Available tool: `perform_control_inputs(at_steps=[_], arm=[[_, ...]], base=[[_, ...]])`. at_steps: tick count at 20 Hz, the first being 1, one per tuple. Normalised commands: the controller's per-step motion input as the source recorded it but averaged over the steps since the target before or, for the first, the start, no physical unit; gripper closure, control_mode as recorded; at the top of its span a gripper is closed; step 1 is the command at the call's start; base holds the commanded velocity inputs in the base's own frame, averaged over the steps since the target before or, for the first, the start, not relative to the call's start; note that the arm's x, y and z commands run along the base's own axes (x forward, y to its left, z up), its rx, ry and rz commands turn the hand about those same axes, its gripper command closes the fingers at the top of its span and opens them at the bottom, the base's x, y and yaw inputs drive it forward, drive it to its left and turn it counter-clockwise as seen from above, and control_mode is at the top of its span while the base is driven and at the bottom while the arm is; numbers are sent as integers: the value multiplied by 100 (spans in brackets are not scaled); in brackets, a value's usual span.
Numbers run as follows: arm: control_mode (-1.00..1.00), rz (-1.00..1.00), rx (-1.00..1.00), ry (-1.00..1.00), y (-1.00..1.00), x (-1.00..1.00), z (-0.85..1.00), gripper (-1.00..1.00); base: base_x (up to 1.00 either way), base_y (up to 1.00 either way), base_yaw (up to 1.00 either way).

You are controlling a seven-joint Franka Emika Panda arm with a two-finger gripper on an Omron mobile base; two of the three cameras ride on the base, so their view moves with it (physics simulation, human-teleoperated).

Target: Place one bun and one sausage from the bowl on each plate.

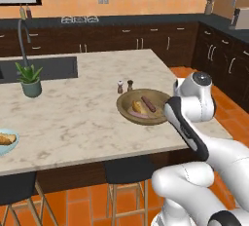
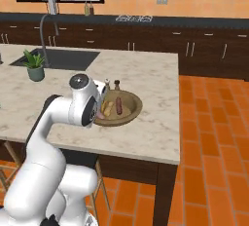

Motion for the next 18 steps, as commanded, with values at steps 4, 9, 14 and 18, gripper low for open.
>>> perform_control_inputs(at_steps=[4, 9, 14, 18], arm=[[-100, -75, 0, -1, 41, 54, 28, -100], [-100, -77, 32, -16, 5, 24, 30, -100], [-100, -52, 75, 0, -56, 39, -10, -100], [-100, -15, 47, -1, -11, 78, -43, -100]], base=[[0, 0, 0], [0, 0, 0], [0, 0, 0], [0, 0, 0]])
